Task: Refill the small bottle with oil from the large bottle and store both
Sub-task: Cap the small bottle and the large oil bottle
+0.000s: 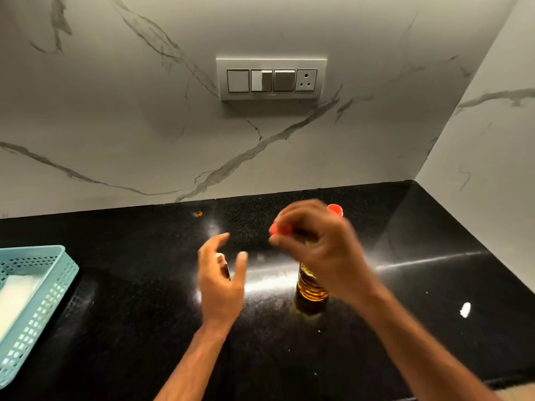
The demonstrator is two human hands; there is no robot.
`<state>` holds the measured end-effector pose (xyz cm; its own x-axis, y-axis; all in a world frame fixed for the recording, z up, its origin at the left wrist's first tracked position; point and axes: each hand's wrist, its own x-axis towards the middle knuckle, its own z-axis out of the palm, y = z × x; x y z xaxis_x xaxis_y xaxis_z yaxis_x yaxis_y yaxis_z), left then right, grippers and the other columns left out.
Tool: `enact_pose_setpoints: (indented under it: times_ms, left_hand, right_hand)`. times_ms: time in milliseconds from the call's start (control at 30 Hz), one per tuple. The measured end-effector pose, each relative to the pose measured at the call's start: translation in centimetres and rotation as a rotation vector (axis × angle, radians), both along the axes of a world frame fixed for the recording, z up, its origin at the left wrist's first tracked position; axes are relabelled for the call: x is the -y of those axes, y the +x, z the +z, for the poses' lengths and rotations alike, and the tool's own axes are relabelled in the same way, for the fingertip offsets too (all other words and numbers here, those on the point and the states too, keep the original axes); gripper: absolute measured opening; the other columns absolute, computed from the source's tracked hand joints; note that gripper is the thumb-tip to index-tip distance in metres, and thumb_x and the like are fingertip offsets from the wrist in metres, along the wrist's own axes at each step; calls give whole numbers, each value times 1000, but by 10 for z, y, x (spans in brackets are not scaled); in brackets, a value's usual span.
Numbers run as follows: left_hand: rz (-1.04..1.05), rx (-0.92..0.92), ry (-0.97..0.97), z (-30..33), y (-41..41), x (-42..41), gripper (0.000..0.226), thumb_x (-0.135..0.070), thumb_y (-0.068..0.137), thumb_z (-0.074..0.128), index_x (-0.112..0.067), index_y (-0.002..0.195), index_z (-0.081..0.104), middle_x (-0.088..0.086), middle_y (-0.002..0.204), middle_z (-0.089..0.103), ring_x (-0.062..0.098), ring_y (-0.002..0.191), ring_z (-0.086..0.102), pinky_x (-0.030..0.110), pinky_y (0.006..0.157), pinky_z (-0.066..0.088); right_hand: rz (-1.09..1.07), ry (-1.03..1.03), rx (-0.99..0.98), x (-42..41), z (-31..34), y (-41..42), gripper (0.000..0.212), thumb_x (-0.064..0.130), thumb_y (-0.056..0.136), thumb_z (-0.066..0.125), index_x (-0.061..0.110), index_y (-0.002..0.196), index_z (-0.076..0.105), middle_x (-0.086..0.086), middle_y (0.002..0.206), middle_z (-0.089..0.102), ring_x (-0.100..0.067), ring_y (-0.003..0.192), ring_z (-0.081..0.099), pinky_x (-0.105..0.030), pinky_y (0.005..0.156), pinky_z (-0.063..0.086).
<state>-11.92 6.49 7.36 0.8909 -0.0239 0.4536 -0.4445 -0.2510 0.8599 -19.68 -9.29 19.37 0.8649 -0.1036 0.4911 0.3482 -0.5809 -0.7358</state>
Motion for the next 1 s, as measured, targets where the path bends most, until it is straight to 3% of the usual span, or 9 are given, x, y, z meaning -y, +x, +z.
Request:
enact_pose_setpoints:
  times_ms: [133, 233, 400, 700, 1000]
  left_hand:
    - [-396, -139, 140, 25, -18, 55, 69, -43, 82, 71, -27, 140, 38, -8, 138, 48, 4, 125, 47, 25, 101, 44]
    - [-519, -187, 245, 32, -22, 89, 89, -49, 77, 74, -23, 148, 27, -2, 146, 43, 8, 130, 43, 26, 106, 41]
    - [-475, -193, 275, 28, -18, 113, 94, -48, 74, 77, -18, 147, 27, 2, 143, 45, 14, 129, 45, 36, 106, 44]
    - [-459, -180, 214, 25, -16, 118, 78, -32, 76, 80, -22, 138, 34, 0, 131, 53, 13, 117, 52, 29, 97, 48]
    - [-455, -204, 250, 23, -12, 119, 83, -30, 75, 81, -22, 142, 31, 3, 135, 52, 18, 122, 52, 40, 101, 49]
  right_hand:
    - [-128, 56, -35, 66, 38, -6, 28, 27, 77, 74, 11, 97, 65, 0, 107, 69, -7, 95, 70, -22, 82, 57]
    - [-72, -36, -123, 101, 32, 3, 29, 25, 76, 73, 6, 96, 64, -4, 104, 69, -11, 95, 70, -30, 84, 58]
    - [84, -52, -228, 119, 13, 8, 33, 25, 74, 72, 7, 102, 65, -7, 103, 68, -18, 99, 68, -34, 91, 56]
    - [125, -104, -223, 128, 2, 23, 34, 13, 79, 73, 5, 111, 64, -9, 110, 65, -19, 104, 66, -32, 93, 54]
    - [171, -428, -271, 131, 14, 33, 33, 15, 80, 74, 13, 112, 68, 5, 108, 57, -11, 100, 61, -17, 83, 53]
